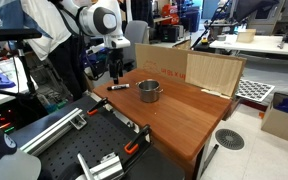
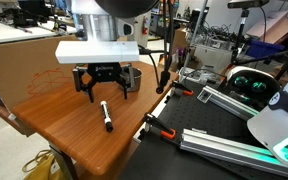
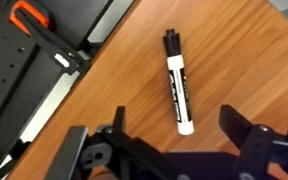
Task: Pick up the marker from the table and put it in the silver bowl
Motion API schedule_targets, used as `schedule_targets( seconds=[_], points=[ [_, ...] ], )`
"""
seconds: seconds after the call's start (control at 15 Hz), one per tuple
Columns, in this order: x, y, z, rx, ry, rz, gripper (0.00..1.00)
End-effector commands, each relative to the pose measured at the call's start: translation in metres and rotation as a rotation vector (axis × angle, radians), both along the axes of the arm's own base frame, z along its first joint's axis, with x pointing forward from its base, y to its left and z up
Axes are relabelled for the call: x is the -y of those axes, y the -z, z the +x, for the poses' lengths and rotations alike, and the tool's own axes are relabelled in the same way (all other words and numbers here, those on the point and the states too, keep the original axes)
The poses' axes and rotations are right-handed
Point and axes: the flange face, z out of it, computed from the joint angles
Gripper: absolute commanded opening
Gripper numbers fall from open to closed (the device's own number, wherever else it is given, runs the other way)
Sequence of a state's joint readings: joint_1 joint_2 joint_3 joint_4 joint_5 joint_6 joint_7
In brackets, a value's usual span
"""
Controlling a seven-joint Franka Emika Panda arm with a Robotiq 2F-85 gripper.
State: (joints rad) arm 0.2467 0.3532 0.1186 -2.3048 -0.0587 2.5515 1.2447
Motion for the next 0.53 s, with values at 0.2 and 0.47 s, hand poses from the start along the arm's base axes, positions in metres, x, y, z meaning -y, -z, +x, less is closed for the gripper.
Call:
schedule_targets(
  seconds=[0.2, 0.47],
  points=[
    [-0.017, 0.048, 0.028, -0.009, 0.027, -0.119, 1.00],
    [-0.023, 0.066, 0.038, -0.007, 0.013, -0.168, 0.75]
  ],
)
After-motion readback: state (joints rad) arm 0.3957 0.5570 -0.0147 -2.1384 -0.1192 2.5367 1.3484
